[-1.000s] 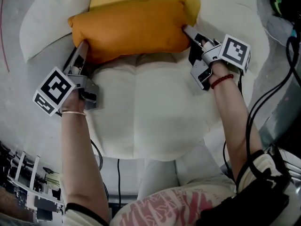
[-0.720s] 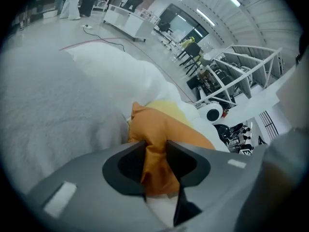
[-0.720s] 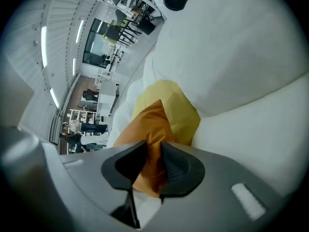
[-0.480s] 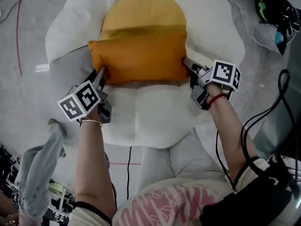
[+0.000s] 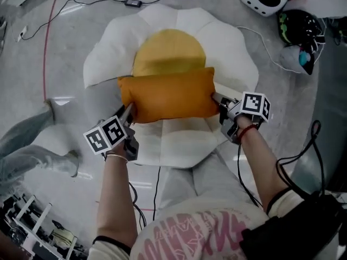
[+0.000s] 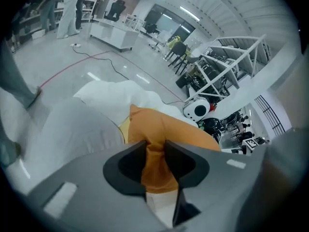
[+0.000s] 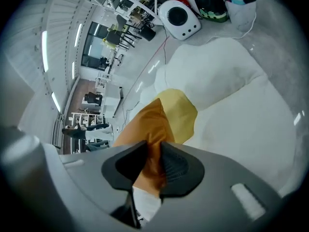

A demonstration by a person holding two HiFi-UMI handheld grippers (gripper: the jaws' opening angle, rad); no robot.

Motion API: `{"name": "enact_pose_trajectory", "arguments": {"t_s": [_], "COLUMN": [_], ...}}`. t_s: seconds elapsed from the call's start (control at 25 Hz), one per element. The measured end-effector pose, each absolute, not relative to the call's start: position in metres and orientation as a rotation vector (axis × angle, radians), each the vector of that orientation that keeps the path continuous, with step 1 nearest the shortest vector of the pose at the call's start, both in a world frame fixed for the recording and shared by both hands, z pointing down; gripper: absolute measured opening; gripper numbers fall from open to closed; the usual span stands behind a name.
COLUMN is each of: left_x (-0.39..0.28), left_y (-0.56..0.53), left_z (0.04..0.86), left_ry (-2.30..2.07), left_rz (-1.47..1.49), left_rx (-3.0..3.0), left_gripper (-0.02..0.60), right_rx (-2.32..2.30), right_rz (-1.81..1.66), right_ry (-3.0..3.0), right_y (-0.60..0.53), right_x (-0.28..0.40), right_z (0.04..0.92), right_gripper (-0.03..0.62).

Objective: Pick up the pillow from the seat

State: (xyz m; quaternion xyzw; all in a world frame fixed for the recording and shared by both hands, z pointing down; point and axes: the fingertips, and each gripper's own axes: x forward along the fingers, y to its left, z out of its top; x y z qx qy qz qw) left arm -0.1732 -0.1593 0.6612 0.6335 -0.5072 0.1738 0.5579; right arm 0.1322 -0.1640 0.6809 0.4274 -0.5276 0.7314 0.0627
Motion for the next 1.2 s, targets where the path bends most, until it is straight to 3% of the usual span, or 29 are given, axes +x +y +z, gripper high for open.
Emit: {"name": "enact_pose_trajectory", "arguments": {"t_s": [0.72,1.2], "left_x": [-0.173,-0.168], "left_y": [-0.205,-0.230], "left_z": [0.394,0.200], "left_ry": [-1.353,-1.489], "left_rz": [0.224,0.090], "left_rx": [1.930,2.295], "left_gripper": [0.129,0.130], "right_rx": [1.424,1.334], "right_rz": [2.150,1.915], "right_ry": [-2.094,-2.600], "right_y": [-0.206,-0.251], "right_x": [0.137,0.137], "right_z": [0.422,0.246], "right_gripper": [0.100,0.100]}}
